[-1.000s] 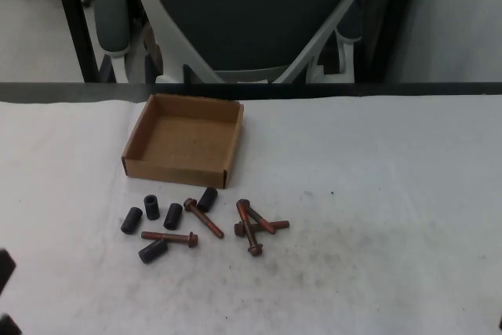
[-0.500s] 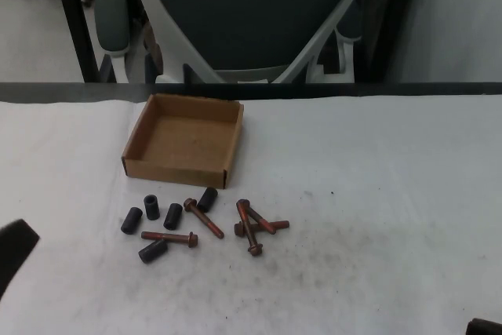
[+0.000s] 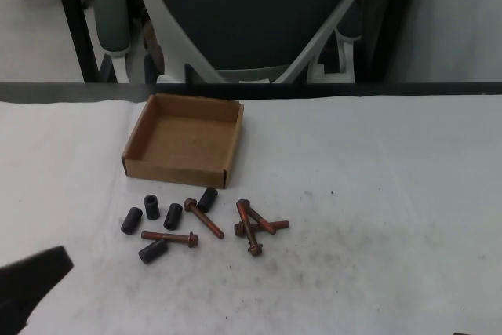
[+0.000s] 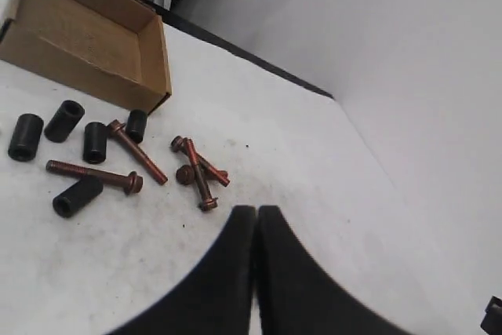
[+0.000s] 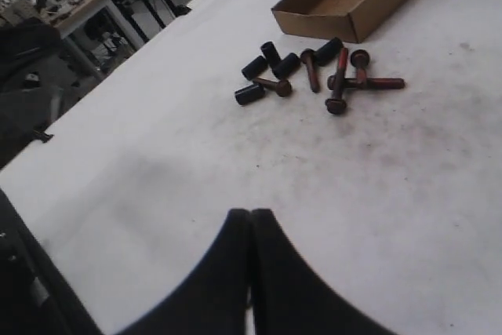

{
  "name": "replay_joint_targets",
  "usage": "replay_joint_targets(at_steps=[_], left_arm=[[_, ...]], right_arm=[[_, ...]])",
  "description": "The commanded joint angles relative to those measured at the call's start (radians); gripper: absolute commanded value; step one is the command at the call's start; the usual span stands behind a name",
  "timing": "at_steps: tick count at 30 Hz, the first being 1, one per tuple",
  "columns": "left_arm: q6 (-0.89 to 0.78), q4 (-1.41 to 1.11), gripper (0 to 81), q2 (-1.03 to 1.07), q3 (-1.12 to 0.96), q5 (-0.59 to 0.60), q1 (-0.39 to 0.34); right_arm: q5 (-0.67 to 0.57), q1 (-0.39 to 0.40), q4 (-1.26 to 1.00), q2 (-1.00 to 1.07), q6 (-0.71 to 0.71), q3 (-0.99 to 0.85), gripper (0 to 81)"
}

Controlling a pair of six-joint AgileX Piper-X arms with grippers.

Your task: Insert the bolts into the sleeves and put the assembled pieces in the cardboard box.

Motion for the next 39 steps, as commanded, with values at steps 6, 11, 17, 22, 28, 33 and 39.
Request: replay_joint_targets(at_steps=[6, 11, 17, 22, 28, 33, 39], left_arm=[[0.076, 0.021, 0.8, 0.254, -0.117, -0.114, -0.177], [0.134, 0.034, 0.8, 0.461, -0.220, -0.275, -0.356], [0.288, 0.213, 0.8, 0.695, -0.412, -0.467, -0.480], [0.417, 0.310, 0.8, 0.831, -0.531, -0.549, -0.472], [0.641, 0.354, 1.8, 0.942, -0.630, -0.636, -0.463], [0.802, 0.354, 21.1, 1.035, -0.678, -0.663, -0.463], [0.862, 0.434, 45.8, 1.140, -0.740, -0.825, -0.463]], right_arm=[[-0.001, 0.063, -0.170, 0.178, 0.044, -0.009, 0.2], [-0.001, 0.083, -0.202, 0.393, 0.055, -0.031, 0.2], [-0.001, 0.112, -0.202, 0.678, -0.001, -0.180, 0.2], [0.047, 0.113, -0.202, 0.899, -0.047, -0.327, 0.2], [0.144, 0.113, -0.200, 1.135, -0.145, -0.526, 0.2], [0.155, 0.113, -0.137, 1.315, -0.230, -0.700, 0.2], [0.155, 0.113, 0.117, 1.488, -0.301, -0.924, 0.2]])
